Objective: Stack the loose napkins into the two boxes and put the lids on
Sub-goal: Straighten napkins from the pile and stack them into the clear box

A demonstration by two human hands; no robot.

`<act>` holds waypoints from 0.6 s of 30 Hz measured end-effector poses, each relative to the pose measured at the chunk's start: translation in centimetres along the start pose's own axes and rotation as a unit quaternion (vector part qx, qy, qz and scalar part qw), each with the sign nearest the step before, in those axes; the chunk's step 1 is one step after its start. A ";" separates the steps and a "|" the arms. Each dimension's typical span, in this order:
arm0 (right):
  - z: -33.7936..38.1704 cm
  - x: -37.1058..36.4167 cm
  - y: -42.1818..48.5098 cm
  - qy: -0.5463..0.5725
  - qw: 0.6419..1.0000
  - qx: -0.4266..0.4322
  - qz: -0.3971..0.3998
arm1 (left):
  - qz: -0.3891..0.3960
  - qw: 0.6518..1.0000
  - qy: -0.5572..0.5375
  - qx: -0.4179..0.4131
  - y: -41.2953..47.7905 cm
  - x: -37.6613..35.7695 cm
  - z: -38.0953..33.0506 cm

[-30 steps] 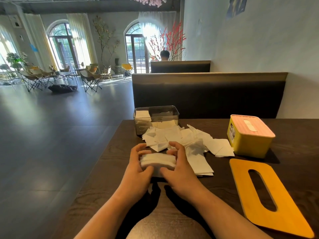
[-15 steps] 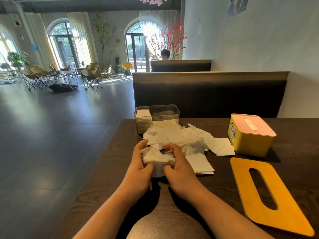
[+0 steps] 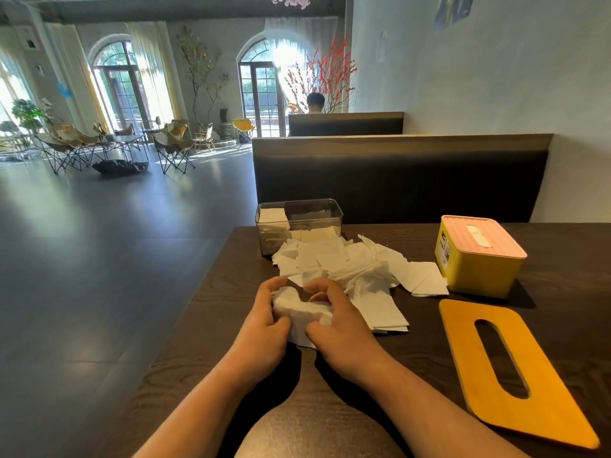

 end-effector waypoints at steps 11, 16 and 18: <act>-0.1 0.1 -0.1 -0.033 0.999 0.009 -0.003 | -0.014 1.000 0.023 0.003 0.4 -0.2 0.3; -0.2 0.1 0.0 -0.037 0.999 -0.002 0.006 | 0.007 0.999 0.040 0.000 0.3 -0.2 0.4; -0.3 0.2 -0.2 -0.027 1.000 0.004 0.002 | 0.003 0.999 0.033 -0.001 0.4 -0.1 0.4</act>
Point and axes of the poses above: each hand's wrist, its own y-axis towards the middle knuckle, its own x-axis out of the back of the hand, z = x × y, the point moved 1 cm from there along y, towards the middle knuckle, and after that the axes turned 6 degrees about z, right-handed, at the moved point
